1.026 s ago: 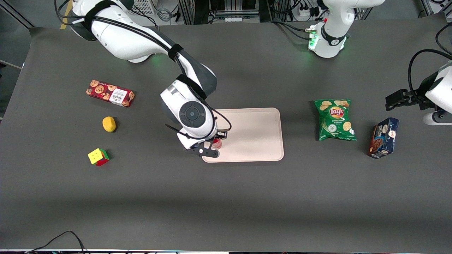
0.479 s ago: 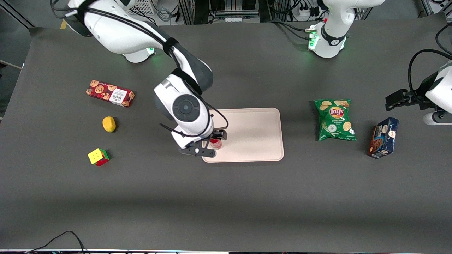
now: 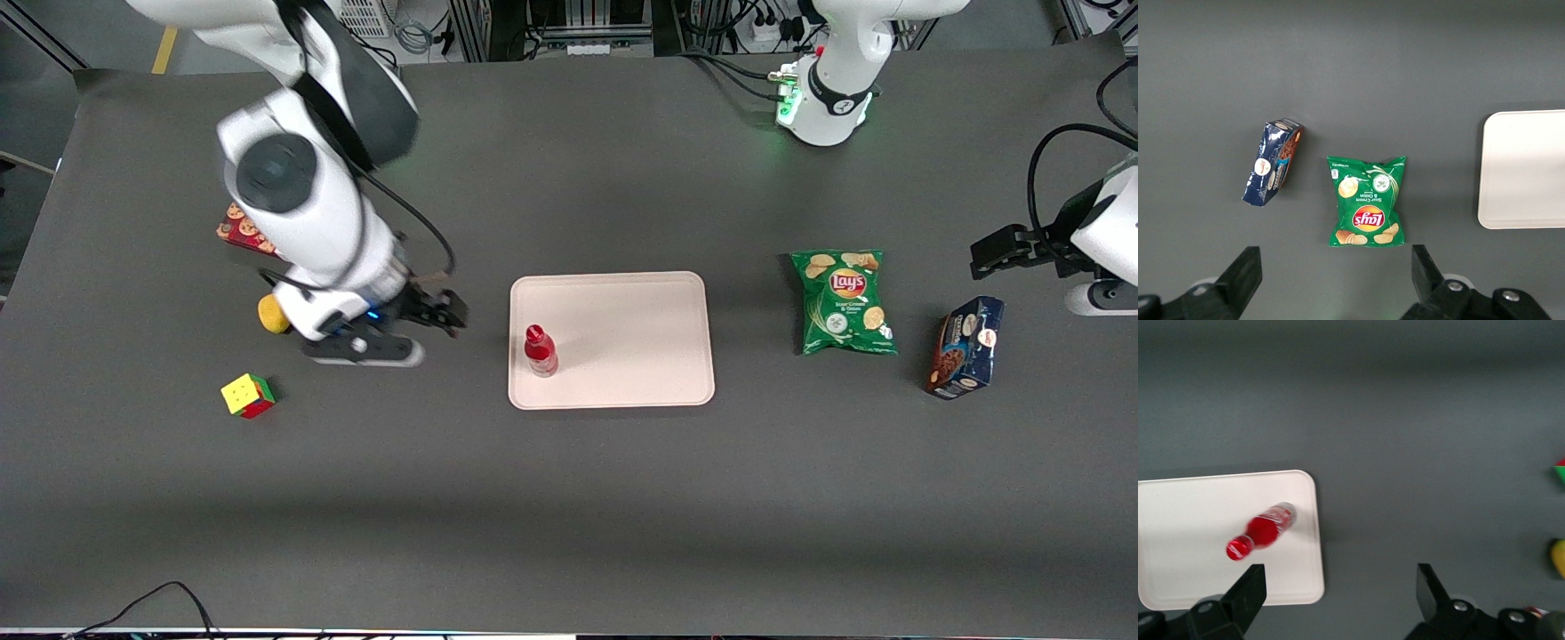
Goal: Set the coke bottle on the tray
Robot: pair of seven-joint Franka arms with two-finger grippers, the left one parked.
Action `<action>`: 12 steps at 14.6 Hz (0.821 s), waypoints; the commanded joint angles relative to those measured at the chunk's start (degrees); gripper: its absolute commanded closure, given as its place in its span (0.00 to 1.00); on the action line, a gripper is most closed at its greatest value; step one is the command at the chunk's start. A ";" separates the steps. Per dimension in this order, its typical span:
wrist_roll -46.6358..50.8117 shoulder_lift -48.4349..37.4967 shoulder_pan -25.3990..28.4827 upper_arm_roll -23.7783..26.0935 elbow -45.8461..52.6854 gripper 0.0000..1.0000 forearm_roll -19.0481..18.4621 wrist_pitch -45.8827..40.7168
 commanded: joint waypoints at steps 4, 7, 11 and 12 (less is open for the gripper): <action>-21.43 -18.64 -1.99 -14.25 -10.84 0.00 6.90 -6.77; -29.32 -21.28 -1.99 -20.40 -11.10 0.00 6.90 -9.32; -35.41 -22.17 -2.08 -26.57 -10.93 0.00 6.90 -11.53; -35.69 -22.17 -2.08 -27.36 -10.75 0.00 6.82 -11.61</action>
